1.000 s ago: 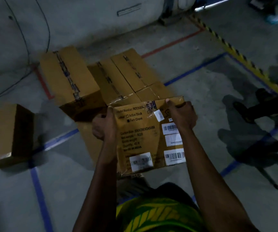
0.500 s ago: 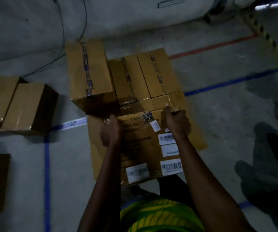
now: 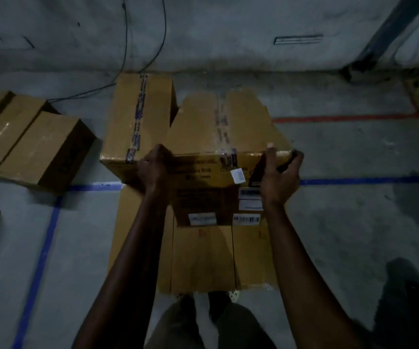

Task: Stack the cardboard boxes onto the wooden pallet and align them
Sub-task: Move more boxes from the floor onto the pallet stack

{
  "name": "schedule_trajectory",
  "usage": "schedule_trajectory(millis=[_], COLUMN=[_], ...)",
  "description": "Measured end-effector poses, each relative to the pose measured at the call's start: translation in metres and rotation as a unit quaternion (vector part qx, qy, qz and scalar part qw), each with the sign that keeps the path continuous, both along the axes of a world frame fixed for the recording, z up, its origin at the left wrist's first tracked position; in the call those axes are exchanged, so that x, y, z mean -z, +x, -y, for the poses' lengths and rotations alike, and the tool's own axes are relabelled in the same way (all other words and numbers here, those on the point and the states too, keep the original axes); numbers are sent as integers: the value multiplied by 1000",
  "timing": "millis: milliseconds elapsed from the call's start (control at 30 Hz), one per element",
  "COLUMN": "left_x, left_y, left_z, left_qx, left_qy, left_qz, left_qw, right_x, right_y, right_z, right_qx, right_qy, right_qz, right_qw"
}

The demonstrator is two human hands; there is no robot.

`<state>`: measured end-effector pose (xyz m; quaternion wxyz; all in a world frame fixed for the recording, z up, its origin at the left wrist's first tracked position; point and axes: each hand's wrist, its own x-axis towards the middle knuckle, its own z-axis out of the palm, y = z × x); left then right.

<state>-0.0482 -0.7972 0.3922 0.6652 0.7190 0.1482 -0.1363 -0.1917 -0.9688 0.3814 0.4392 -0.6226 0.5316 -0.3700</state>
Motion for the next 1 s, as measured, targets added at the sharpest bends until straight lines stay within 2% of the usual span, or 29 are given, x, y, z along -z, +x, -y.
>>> schedule_trajectory(millis=[67,167,300,400,467,567,633,767,867,1000], left_x=[43,129,231,291,319,345,357,355,354,356], left_y=[27,59,97,111,103,91,88,97,116,141], left_z=[10,21,31,29,25,27,32,39,39,41], left_qx=[33,65,40,25,-7,-88,-121,-121,-86,-45], left_qy=[-17,-7,-18,-29,15,111,89,47,89,113], left_qz=[-33,-65,-75,-80,-74,-90,-116,-113,-72,-72], left_qw=[999,996,996,996,997,986,982,985,990,990], right_x=[38,117,229,308,344,368,372,371,366,367], right_y=[22,61,108,110,97,90,95,117,140,164], right_z=[23,52,78,86,76,54,47,59,69,74], right_qx=[-90,-176,-195,-181,-170,-159,-145,-143,-134,-122], right_qy=[51,114,209,265,284,236,207,168,170,175], right_qz=[5,-57,-89,-120,-101,-140,-156,-175,-179,-185], right_qw=[995,976,954,939,938,948,955,960,960,959])
